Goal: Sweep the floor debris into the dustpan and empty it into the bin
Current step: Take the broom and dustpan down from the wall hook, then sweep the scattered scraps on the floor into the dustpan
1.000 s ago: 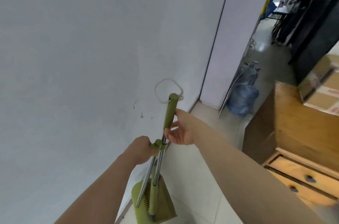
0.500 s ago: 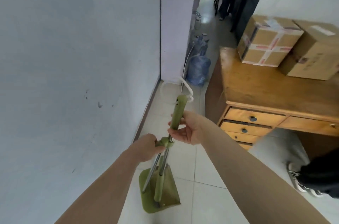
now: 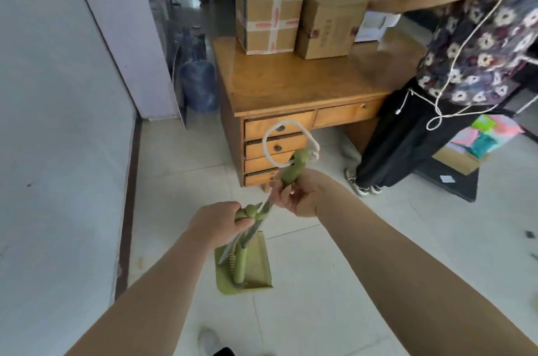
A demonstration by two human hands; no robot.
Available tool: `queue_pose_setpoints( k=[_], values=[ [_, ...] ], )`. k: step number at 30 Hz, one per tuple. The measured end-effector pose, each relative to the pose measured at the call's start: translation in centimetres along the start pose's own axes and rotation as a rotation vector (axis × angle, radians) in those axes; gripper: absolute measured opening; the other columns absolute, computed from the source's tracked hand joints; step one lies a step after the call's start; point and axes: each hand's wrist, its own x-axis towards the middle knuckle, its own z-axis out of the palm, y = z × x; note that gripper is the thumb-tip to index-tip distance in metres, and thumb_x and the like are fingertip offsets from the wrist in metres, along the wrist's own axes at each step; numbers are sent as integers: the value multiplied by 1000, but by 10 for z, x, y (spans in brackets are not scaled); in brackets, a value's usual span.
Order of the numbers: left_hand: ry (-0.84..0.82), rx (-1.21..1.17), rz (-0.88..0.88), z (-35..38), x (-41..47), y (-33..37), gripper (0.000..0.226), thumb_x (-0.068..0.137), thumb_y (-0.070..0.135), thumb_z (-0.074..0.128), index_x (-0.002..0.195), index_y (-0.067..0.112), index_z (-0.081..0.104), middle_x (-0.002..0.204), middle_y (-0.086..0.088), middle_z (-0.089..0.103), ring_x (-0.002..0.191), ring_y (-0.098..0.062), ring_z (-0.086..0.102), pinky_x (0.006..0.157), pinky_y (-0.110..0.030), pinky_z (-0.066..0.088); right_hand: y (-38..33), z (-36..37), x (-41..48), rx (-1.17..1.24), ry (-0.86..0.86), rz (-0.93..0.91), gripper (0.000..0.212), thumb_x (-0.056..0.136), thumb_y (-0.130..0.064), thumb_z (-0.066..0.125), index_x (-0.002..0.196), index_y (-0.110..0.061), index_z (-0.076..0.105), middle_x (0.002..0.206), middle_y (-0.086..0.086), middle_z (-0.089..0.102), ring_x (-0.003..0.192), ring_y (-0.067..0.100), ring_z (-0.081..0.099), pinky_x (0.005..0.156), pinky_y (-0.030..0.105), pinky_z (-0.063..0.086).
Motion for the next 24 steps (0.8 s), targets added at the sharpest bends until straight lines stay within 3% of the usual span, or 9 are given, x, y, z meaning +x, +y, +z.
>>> queue_pose_setpoints(
  k=[6, 12, 16, 21, 24],
  values=[
    [-3, 10, 144, 1, 14, 62, 39, 93, 61, 38, 85, 24, 48, 72, 9, 50, 66, -11, 51, 61, -28, 39, 5, -79, -46, -81, 132, -96, 15, 91, -5, 49, 77, -3, 55, 52, 7, 51, 37, 13, 54, 26, 15, 36],
    [-39, -2, 282, 10, 44, 123, 47, 94, 60, 36, 110, 20, 55, 100, -1, 64, 96, -22, 61, 78, -35, 48, 7, -138, -80, 16, 270, -221, 18, 91, -5, 51, 73, -4, 55, 59, 7, 51, 37, 13, 54, 29, 15, 39],
    [-59, -4, 364, 13, 67, 158, 44, 94, 59, 37, 102, 19, 55, 91, 3, 60, 94, -23, 61, 71, -33, 45, 10, -182, -106, 95, 373, -275, 14, 88, -1, 51, 74, -5, 52, 72, 14, 52, 44, 14, 54, 31, 16, 42],
    [-48, 37, 489, 11, 84, 205, 40, 94, 56, 41, 91, 19, 54, 74, 7, 53, 75, -21, 54, 60, -32, 35, 32, -228, -134, 289, 516, -330, 11, 85, 1, 47, 77, -6, 49, 64, 15, 53, 39, 15, 52, 30, 16, 40],
    [-54, 40, 571, 17, 89, 234, 37, 94, 55, 43, 91, 20, 56, 79, 5, 59, 74, -21, 55, 61, -32, 37, 51, -248, -145, 421, 570, -355, 13, 89, -4, 46, 77, -6, 49, 61, 14, 53, 38, 15, 53, 30, 16, 40]
  ],
)
